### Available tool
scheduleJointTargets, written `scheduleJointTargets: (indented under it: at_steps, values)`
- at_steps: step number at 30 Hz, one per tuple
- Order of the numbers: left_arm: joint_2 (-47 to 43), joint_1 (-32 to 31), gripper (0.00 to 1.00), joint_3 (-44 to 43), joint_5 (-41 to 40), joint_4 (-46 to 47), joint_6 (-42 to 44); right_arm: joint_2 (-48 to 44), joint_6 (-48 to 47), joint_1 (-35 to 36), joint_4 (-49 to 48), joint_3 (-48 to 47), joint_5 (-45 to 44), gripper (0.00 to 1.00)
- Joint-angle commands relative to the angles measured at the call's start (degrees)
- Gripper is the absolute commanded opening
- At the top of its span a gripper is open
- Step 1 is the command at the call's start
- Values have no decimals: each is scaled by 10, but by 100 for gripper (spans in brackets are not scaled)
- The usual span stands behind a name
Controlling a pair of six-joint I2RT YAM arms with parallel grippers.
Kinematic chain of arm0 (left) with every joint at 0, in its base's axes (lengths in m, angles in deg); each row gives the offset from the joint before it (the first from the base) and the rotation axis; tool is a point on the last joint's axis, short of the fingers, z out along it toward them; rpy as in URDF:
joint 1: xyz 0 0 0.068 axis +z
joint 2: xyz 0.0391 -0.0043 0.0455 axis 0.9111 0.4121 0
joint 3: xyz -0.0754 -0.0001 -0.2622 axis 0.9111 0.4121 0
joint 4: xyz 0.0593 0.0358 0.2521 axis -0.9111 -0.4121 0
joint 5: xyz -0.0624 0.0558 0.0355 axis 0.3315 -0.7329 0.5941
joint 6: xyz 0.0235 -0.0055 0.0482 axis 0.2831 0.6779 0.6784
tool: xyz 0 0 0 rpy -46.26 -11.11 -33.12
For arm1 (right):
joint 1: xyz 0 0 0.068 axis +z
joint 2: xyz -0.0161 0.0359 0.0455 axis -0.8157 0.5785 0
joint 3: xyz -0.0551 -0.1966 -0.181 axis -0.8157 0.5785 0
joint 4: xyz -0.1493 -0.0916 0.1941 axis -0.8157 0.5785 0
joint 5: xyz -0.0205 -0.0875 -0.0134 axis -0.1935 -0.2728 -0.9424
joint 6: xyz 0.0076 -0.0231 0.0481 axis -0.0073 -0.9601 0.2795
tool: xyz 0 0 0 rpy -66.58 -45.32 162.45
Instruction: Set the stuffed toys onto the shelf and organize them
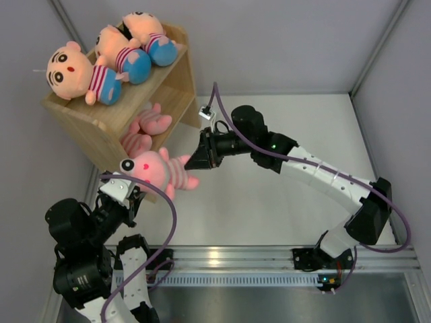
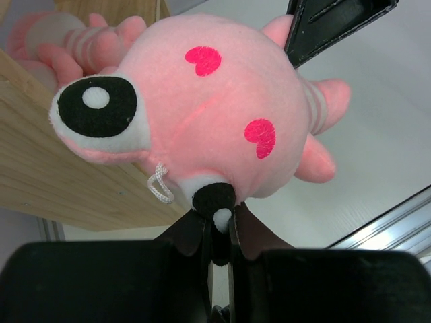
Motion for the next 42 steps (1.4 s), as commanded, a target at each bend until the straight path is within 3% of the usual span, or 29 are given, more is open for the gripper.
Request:
scheduleJointTargets:
  at_steps: [1,3,11,12,14,15,16,22,30,33,37,42]
  values:
    - [1,4,0,3,5,33,-6,-17,15,9,-51,4,-36,16]
    - [-3,4,11,6,-2,34,-2,-24,28,7,-68,12,-43,0]
    - [-6,4,10,4,-2,33,-1,-57,66,-17,-117,65,-63,0]
    - [-6,4,19,4,-3,34,0,-62,66,-19,-118,70,-63,0]
    - [-7,4,58,4,-6,33,0,-67,66,-20,-117,73,-66,0]
    - [-8,4,89,4,-8,34,0,-71,69,-20,-116,77,-71,0]
    - [-9,5,99,3,-10,33,-1,-72,72,-24,-114,78,-76,0]
    - [-5,5,99,-11,-60,35,-2,-96,152,-83,-124,127,-99,0]
    - [19,4,98,-72,-258,45,-47,-138,185,-171,-151,148,-166,0]
    - [18,3,98,-59,-411,69,-46,-142,199,-192,-169,135,-178,0]
    - [11,4,98,-28,-545,111,-20,-135,215,-207,-198,112,-219,0]
    - [18,4,99,-1,-602,160,7,-63,245,-208,-245,48,-230,0]
